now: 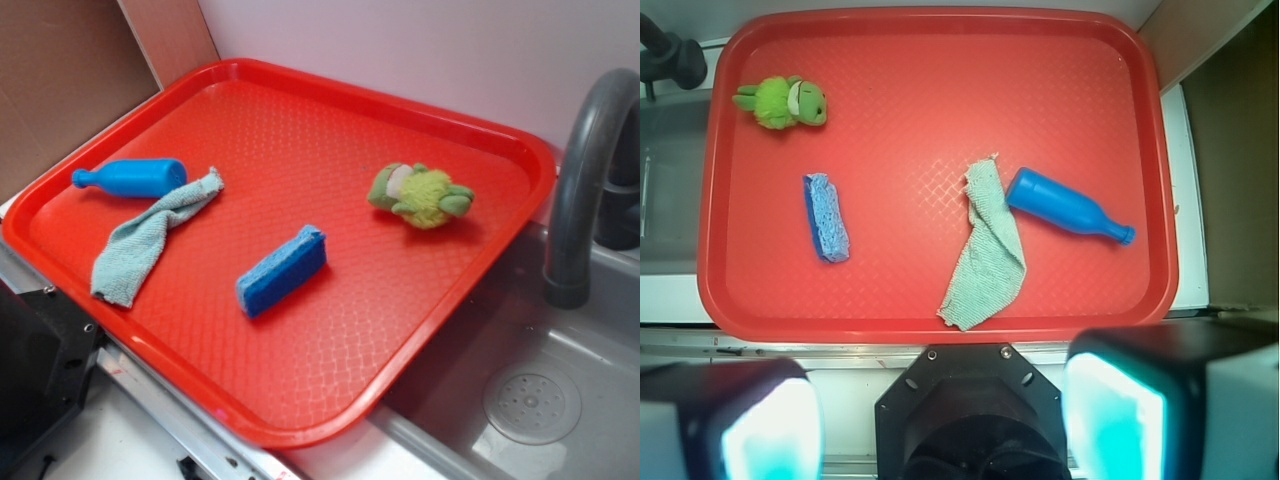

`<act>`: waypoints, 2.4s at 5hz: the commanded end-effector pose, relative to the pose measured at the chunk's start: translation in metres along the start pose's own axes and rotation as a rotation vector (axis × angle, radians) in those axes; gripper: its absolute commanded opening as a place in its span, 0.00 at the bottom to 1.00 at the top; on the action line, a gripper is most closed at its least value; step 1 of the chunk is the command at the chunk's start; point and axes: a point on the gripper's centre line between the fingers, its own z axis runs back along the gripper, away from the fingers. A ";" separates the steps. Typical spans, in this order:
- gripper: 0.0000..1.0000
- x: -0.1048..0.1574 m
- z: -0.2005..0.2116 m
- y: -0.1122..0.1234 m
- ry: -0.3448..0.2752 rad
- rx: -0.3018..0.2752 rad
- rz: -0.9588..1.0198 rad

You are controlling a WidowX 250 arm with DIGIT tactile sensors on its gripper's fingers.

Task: Grab the green animal.

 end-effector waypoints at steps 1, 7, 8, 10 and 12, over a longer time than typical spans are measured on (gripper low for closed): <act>1.00 0.000 0.000 0.000 0.000 0.000 0.000; 1.00 0.136 -0.095 -0.074 -0.291 -0.161 -1.104; 1.00 0.152 -0.124 -0.095 -0.246 -0.166 -1.211; 1.00 0.161 -0.185 -0.124 -0.092 -0.150 -1.261; 1.00 0.158 -0.217 -0.130 0.026 -0.119 -1.357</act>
